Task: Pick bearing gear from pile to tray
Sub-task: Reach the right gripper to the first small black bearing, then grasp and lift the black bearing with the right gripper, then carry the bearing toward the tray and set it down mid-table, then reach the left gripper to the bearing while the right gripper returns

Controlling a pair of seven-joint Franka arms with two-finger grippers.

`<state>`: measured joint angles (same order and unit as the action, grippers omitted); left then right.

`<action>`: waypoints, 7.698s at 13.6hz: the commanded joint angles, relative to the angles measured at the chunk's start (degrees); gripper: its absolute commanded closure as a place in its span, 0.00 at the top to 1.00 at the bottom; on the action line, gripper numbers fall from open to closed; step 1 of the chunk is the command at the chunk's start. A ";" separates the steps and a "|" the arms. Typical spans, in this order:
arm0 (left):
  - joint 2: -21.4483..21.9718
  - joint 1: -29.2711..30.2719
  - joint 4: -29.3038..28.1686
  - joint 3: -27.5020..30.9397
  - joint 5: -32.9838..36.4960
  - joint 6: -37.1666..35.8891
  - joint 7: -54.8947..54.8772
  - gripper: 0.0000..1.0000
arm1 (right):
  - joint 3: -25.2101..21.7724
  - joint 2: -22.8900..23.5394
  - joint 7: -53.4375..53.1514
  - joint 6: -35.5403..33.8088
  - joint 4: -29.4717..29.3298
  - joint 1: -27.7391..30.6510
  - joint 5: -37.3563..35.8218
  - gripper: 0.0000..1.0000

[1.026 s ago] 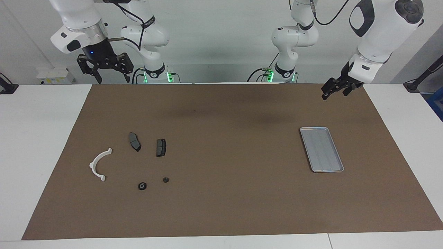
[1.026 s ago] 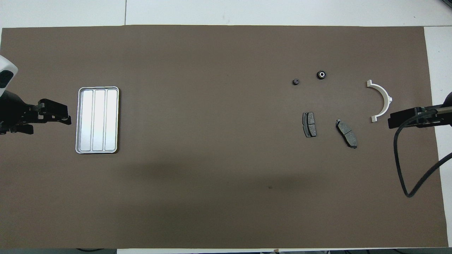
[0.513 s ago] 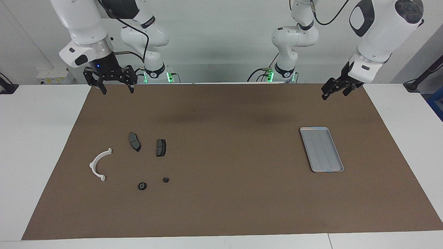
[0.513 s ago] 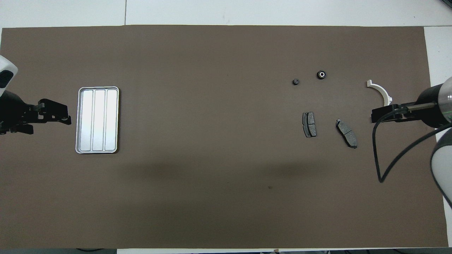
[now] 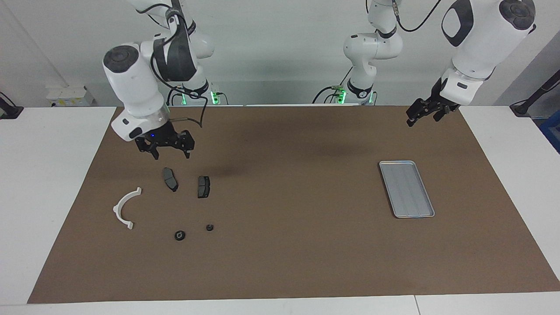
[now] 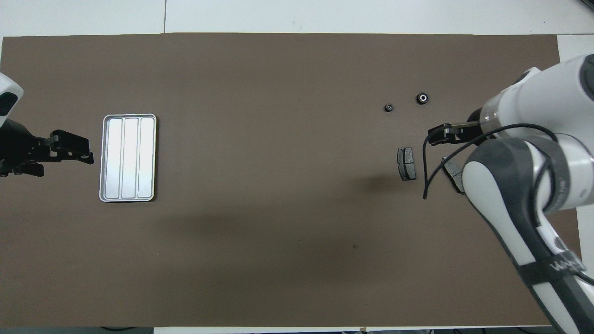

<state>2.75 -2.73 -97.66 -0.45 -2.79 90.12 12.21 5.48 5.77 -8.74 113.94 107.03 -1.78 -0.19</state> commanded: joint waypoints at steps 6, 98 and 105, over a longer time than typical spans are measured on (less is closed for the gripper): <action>0.59 -0.09 0.28 0.19 -0.63 -0.65 -0.43 1.00 | 0.06 21.98 -11.03 6.56 -15.78 -4.98 -3.24 1.00; 0.67 -0.09 0.19 -0.07 -0.55 0.76 -0.95 1.00 | 8.06 26.05 -6.68 -11.02 -36.56 -4.75 -9.13 1.00; 2.43 -8.51 -6.57 -0.60 -0.46 11.72 -2.37 1.00 | 7.97 26.48 1.97 -1.37 -28.21 6.87 -9.73 1.00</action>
<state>2.83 -8.26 -99.64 -1.53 -2.83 97.50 10.29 12.54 32.83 -8.52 107.86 73.89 2.36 -10.25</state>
